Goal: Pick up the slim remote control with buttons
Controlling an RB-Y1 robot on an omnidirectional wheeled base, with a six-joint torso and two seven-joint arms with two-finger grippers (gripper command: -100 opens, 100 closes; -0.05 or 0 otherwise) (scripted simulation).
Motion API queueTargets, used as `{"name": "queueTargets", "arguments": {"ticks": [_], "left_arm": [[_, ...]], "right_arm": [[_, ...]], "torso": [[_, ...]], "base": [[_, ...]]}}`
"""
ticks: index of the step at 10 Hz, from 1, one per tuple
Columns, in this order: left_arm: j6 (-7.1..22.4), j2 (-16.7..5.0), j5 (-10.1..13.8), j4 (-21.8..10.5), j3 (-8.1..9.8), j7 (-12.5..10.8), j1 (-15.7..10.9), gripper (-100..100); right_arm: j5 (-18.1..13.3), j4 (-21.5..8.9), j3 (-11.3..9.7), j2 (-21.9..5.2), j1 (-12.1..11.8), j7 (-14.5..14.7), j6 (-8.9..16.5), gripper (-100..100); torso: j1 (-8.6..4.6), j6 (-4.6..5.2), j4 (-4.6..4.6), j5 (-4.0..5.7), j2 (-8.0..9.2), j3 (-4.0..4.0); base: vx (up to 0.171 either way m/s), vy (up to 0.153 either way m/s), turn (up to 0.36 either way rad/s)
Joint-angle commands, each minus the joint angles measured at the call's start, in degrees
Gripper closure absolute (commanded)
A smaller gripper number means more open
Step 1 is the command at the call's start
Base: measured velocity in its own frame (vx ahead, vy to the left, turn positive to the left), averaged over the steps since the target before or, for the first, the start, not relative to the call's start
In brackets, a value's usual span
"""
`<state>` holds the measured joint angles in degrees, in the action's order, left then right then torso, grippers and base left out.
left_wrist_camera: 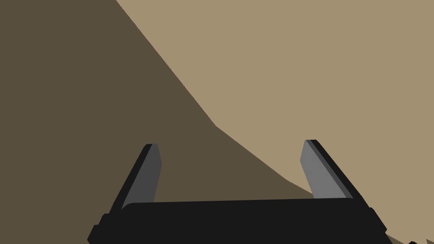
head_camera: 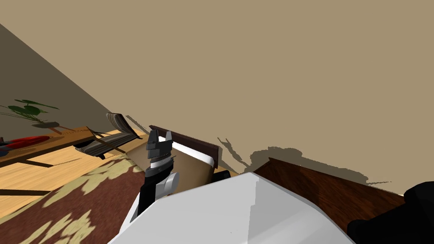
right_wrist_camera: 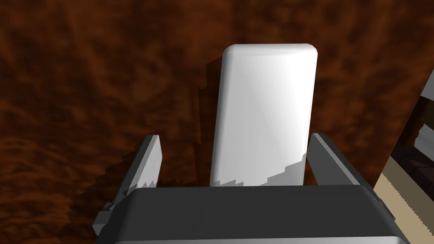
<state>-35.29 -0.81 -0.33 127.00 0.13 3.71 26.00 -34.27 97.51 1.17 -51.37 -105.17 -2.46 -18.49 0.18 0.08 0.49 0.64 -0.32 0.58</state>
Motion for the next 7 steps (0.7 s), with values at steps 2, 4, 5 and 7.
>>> {"name": "queueTargets", "arguments": {"ticks": [2, 4, 5, 7], "left_arm": [[0.00, 0.00, 0.00, 0.00, 0.00, 0.00, 0.00, 0], [0.00, 0.00, 0.00, 0.00, 0.00, 0.00, 0.00, 0], [0.00, 0.00, 0.00, 0.00, 0.00, 0.00, 0.00, 0], [0.00, 0.00, 0.00, 0.00, 0.00, 0.00, 0.00, 0]], "right_arm": [[0.00, -0.05, -0.06, 0.01, 0.07, 0.02, 0.04, 100], [0.00, -0.01, -0.07, 0.01, 0.08, 0.02, -0.01, 100], [-0.01, -0.02, -0.07, 0.01, 0.08, 0.03, 0.01, 100], [-0.01, -0.02, -0.07, 0.01, 0.08, 0.03, 0.02, 0]], "torso": [[-0.05, 0.00, 0.02, 0.03, 0.04, 0.03], [-0.08, 0.01, 0.02, 0.02, 0.06, 0.04], [-0.07, 0.01, 0.02, 0.02, 0.05, 0.04], [-0.06, 0.01, 0.01, 0.01, 0.05, 0.03]], "base": [[-0.003, -0.002, 0.001], [0.000, 0.000, 0.000], [0.000, 0.000, 0.000], [0.000, 0.000, 0.000]]}}
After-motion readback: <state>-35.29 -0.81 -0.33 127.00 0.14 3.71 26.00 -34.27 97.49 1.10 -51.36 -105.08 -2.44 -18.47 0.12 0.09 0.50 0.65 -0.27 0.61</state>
